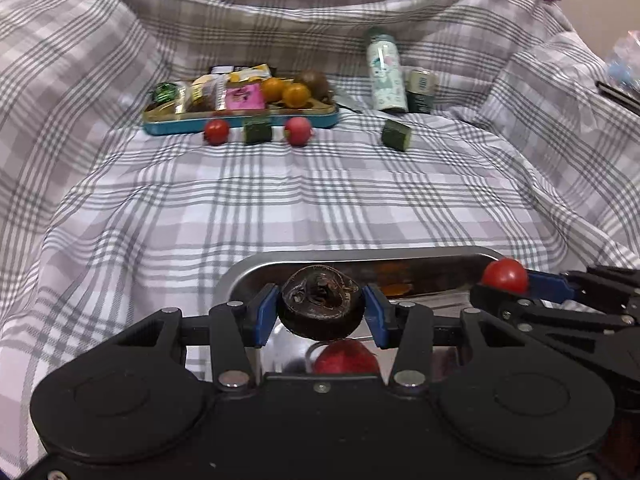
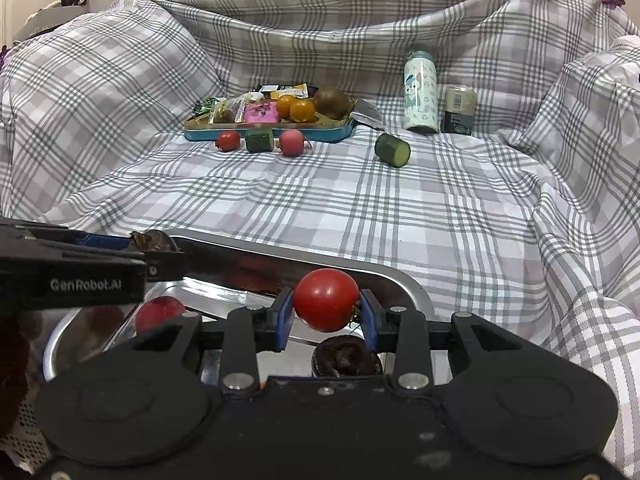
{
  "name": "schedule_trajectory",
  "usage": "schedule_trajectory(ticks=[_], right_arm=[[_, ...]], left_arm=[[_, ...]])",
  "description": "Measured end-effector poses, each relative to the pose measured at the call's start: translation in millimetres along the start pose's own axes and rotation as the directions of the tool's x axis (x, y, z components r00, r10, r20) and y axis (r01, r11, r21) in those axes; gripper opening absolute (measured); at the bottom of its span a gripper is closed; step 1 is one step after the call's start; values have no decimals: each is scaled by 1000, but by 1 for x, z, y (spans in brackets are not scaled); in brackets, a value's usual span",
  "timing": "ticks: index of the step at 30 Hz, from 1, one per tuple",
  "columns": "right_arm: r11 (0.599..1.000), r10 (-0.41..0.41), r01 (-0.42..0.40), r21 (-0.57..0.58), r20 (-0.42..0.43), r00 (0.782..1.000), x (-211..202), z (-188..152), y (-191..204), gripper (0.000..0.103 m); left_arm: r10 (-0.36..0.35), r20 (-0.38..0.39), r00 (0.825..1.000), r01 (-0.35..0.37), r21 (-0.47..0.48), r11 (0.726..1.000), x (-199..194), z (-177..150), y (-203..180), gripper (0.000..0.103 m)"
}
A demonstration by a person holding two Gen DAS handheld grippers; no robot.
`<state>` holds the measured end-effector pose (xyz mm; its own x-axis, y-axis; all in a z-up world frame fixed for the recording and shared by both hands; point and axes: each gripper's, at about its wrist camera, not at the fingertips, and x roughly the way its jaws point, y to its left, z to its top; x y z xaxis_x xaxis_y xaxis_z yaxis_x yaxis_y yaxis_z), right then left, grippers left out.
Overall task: Organize fruits
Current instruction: 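Lower the tomato and chestnut into the tray and open both tools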
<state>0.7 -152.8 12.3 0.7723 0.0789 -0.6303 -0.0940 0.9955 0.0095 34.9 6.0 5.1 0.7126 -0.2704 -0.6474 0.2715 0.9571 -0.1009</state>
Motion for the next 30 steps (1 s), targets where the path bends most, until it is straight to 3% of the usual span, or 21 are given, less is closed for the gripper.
schedule_trajectory(ticks=[30], right_arm=[[1000,9,-9,8,2,1000,3,-1,2,37]], left_arm=[[19,-10,1000,-19,0,1000,2,0,-1,53]])
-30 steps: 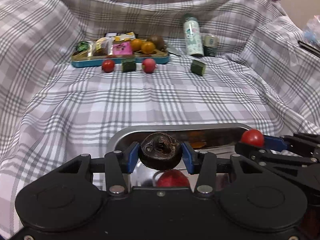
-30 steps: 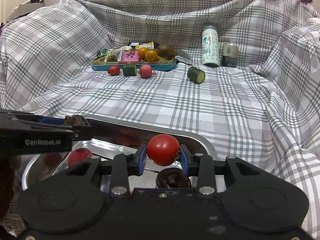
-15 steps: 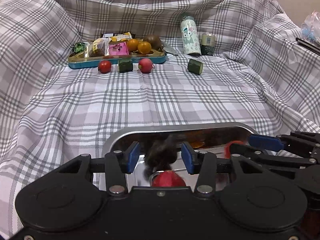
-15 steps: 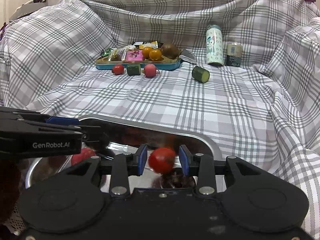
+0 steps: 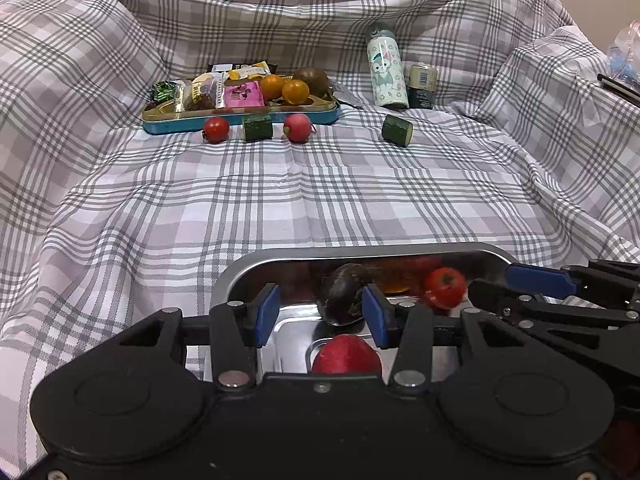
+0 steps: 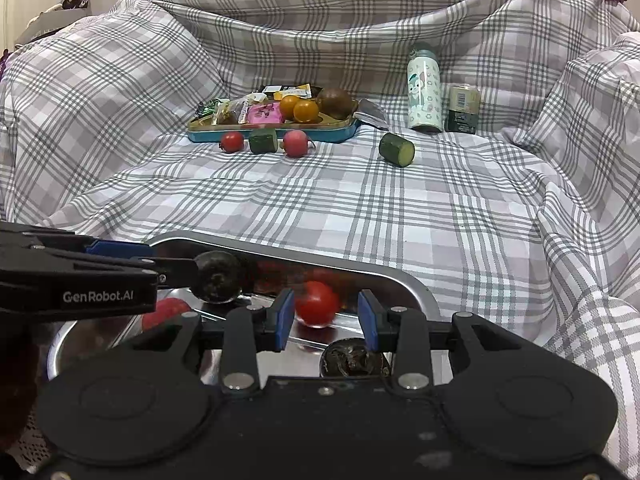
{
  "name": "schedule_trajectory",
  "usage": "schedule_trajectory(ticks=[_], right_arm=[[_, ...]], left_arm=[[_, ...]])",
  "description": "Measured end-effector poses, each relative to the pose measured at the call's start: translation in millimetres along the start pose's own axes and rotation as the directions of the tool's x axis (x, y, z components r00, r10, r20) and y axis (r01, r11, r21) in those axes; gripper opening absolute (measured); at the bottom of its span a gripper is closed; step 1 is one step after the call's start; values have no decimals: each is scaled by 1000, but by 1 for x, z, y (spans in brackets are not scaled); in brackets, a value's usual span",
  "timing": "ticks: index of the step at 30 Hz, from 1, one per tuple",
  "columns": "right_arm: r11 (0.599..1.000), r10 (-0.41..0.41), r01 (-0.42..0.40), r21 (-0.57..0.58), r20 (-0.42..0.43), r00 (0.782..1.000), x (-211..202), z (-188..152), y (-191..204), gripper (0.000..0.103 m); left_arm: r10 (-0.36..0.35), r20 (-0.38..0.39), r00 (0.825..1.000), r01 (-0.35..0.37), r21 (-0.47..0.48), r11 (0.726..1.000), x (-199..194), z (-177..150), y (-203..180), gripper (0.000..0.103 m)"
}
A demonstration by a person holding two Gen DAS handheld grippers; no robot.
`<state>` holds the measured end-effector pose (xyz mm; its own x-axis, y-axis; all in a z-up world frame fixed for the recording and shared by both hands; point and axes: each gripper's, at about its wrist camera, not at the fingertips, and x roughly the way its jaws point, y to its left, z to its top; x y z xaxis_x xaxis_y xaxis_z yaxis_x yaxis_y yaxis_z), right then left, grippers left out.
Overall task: Organize fruits
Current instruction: 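Lower the tomato and chestnut into the tray and open both tools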
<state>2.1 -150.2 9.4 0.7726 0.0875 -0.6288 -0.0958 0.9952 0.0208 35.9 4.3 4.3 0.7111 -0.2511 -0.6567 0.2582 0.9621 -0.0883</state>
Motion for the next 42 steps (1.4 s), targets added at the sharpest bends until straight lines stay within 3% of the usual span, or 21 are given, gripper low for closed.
schedule_trajectory(ticks=[42], right_arm=[[997,-60,61,46,-11,998,2,-1,-1,37]], left_arm=[[111,-8,994,-111,-10,994,-2,-3,3,53]])
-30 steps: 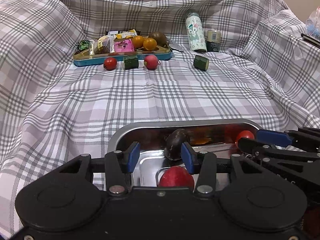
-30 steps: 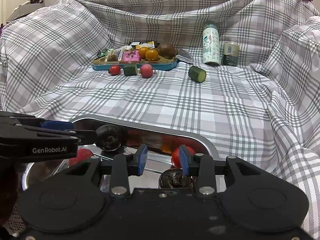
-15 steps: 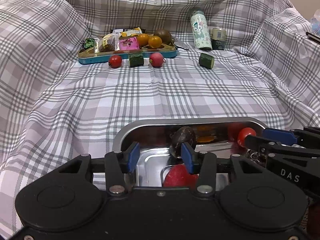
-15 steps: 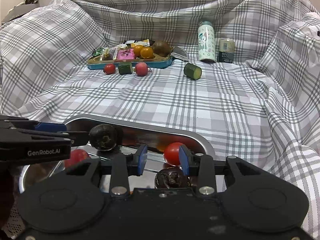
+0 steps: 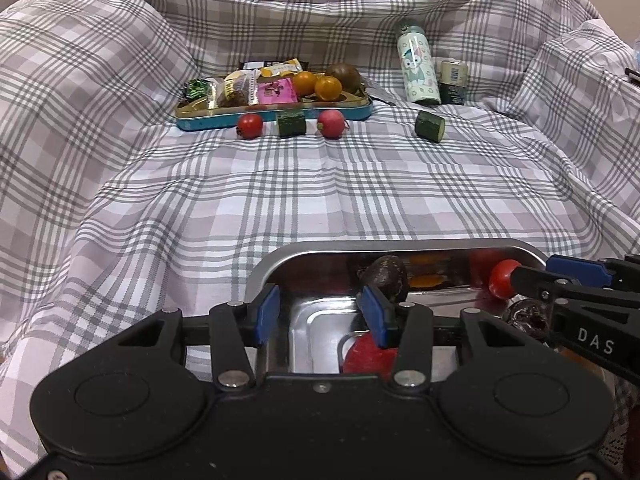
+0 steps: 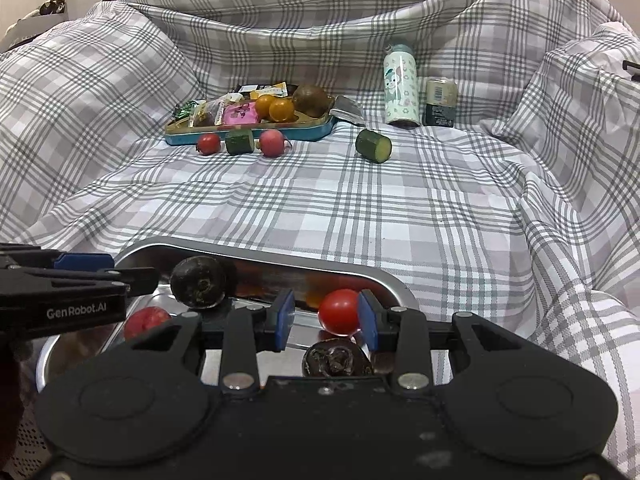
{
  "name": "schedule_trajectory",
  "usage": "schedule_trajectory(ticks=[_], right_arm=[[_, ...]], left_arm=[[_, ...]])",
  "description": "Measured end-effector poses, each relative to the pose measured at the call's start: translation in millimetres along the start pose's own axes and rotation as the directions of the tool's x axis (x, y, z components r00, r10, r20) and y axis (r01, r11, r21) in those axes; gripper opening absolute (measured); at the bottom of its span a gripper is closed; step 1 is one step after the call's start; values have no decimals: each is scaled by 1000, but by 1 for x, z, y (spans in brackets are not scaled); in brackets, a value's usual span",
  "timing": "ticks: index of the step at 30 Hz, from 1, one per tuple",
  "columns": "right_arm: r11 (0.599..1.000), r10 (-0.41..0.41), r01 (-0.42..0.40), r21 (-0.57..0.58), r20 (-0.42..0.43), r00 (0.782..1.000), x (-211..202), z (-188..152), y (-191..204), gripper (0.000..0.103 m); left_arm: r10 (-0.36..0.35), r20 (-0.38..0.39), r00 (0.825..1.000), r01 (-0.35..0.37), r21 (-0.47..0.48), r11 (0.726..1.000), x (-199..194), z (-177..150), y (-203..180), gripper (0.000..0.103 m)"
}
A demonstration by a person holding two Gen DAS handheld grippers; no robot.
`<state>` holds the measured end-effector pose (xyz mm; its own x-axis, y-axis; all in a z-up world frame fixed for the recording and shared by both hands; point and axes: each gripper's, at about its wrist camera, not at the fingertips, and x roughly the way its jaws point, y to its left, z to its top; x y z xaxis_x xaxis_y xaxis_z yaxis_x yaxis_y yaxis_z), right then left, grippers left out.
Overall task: Organize fruits
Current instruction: 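Lower the tomato and chestnut into the tray and open both tools, then move both tools away from the tray toward the cucumber pieces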
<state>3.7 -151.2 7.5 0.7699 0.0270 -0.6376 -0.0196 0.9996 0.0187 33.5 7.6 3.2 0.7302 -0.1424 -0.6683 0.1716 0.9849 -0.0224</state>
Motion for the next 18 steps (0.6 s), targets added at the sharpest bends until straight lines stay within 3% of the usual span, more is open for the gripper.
schedule_trajectory(ticks=[11,18], right_arm=[[998,-8,9,57,-19,1000,3,1,-5,37],[996,-16,18,83,-24,1000,5,0,-8,37]], left_arm=[[53,31,998,-52,-45,998,-5,2,6,53],[120,84,989,-120,-6,993,-9,0,-3,53]])
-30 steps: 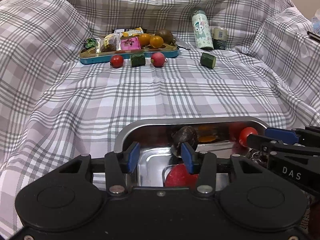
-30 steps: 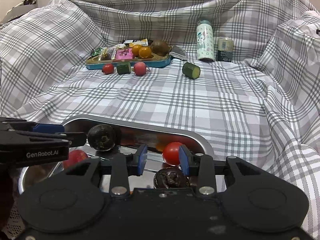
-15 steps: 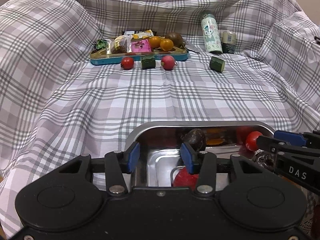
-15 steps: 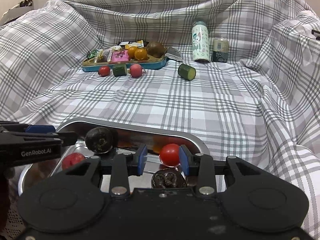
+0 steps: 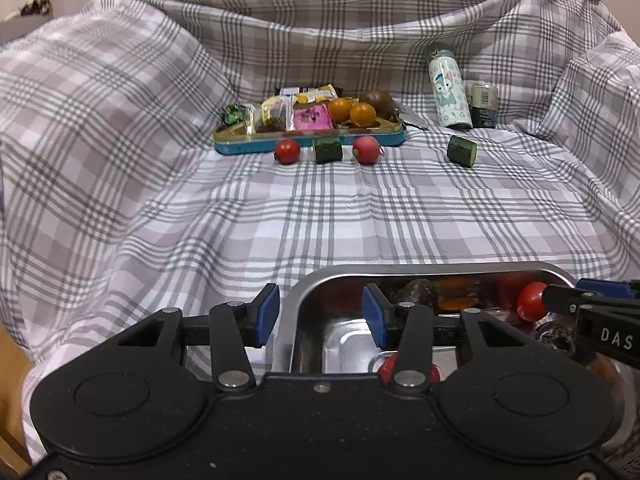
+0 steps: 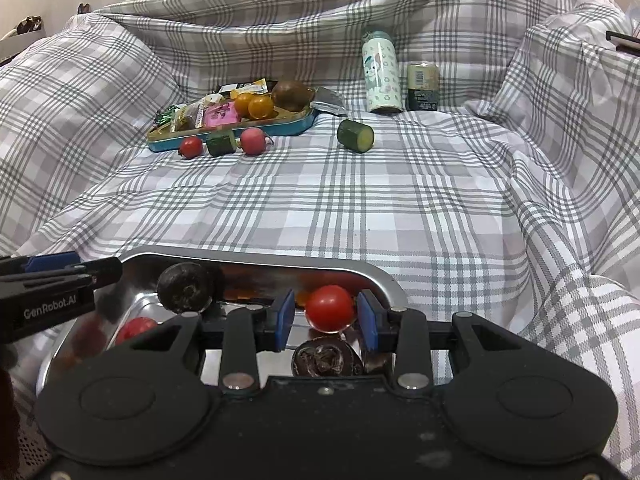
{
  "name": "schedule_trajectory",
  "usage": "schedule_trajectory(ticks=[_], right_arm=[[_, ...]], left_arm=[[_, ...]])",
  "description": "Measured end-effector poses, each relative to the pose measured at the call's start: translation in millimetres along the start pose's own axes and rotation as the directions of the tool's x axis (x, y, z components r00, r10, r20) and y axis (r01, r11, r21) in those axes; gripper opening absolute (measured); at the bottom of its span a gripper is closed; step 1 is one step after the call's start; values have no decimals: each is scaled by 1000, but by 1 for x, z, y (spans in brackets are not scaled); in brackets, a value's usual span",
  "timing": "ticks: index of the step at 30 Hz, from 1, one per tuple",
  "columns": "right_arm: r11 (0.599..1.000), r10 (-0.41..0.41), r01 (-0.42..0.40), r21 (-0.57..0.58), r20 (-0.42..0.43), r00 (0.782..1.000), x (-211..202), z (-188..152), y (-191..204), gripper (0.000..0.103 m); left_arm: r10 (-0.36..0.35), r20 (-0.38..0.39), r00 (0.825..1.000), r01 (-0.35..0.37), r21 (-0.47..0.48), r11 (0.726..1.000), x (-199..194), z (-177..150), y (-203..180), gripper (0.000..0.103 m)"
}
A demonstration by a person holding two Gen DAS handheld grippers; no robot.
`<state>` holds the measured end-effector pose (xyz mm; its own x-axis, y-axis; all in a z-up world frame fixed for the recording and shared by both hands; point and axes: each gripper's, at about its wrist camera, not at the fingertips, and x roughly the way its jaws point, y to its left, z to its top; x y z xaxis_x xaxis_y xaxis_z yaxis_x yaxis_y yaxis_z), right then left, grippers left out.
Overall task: Organize fruits
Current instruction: 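Move both tools away from the tray toward the cucumber pieces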
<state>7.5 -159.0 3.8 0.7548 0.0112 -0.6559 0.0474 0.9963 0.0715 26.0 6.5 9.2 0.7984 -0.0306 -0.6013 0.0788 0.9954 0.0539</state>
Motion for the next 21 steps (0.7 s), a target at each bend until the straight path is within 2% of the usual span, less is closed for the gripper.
schedule_trajectory(ticks=[6,11,14,21], right_arm=[[1000,3,-3,16,-3,1000,1,2,-1,37],[1000,1,0,31,-14,1000,4,10,-6,37],[1000,-4,4,23,-11,1000,7,21,-8,37],[999,8,-8,31,18,1000,29,69,-20,37]], left_arm=[[11,12,1000,-12,51,999,-1,-1,-8,53],[3,-35,999,-2,18,1000,4,7,-2,53],[16,-52,999,-16,-10,1000,6,18,3,53],[28,-28,999,-30,-62,998,27,64,18,53]])
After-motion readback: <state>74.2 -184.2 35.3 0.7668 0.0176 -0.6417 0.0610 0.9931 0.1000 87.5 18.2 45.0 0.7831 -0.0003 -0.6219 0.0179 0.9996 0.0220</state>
